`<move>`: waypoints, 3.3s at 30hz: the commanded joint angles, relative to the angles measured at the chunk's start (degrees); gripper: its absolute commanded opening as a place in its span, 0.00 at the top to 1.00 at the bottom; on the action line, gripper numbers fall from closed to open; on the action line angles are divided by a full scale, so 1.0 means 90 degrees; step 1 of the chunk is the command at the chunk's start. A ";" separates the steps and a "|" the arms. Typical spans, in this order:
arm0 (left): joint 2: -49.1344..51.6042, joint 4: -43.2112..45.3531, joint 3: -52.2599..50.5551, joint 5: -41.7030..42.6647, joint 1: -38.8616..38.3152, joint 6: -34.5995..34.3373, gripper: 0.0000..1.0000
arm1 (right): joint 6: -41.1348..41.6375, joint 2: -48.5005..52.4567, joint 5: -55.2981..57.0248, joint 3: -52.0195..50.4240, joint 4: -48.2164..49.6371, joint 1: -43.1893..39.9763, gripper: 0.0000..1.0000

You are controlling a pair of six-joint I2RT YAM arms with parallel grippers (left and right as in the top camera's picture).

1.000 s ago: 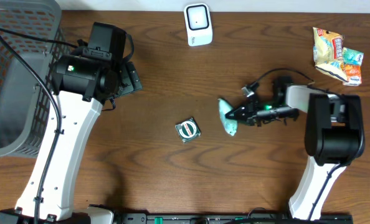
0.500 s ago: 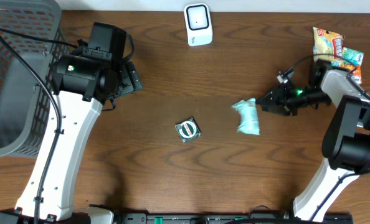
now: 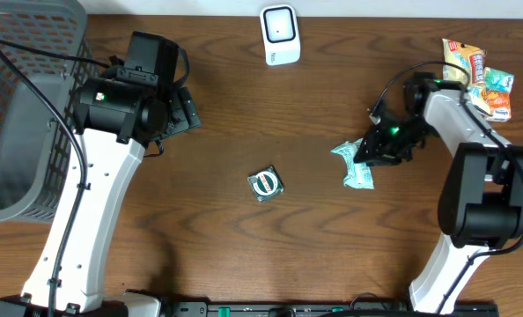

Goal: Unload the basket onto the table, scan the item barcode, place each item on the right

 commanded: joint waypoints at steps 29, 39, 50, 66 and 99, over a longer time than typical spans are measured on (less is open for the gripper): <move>0.0017 -0.0019 0.0053 -0.0080 0.0022 0.0063 0.02 | 0.1103 -0.0090 0.1991 0.1149 -0.0707 0.1804 0.94; 0.0017 -0.0019 0.0053 -0.0080 0.0022 0.0063 0.02 | 0.1105 -0.0066 0.1812 0.0675 -0.0136 0.2157 0.97; 0.0017 -0.0019 0.0053 -0.0080 0.0022 0.0063 0.02 | 0.1610 -0.0066 0.2756 -0.0721 0.1469 0.2380 0.98; 0.0017 -0.0019 0.0053 -0.0080 0.0022 0.0063 0.02 | 0.1241 -0.0078 0.1851 0.1435 -0.1392 0.2356 0.88; 0.0017 -0.0019 0.0053 -0.0080 0.0022 0.0063 0.02 | 0.1834 -0.0078 0.2846 0.0697 0.0964 0.1222 0.53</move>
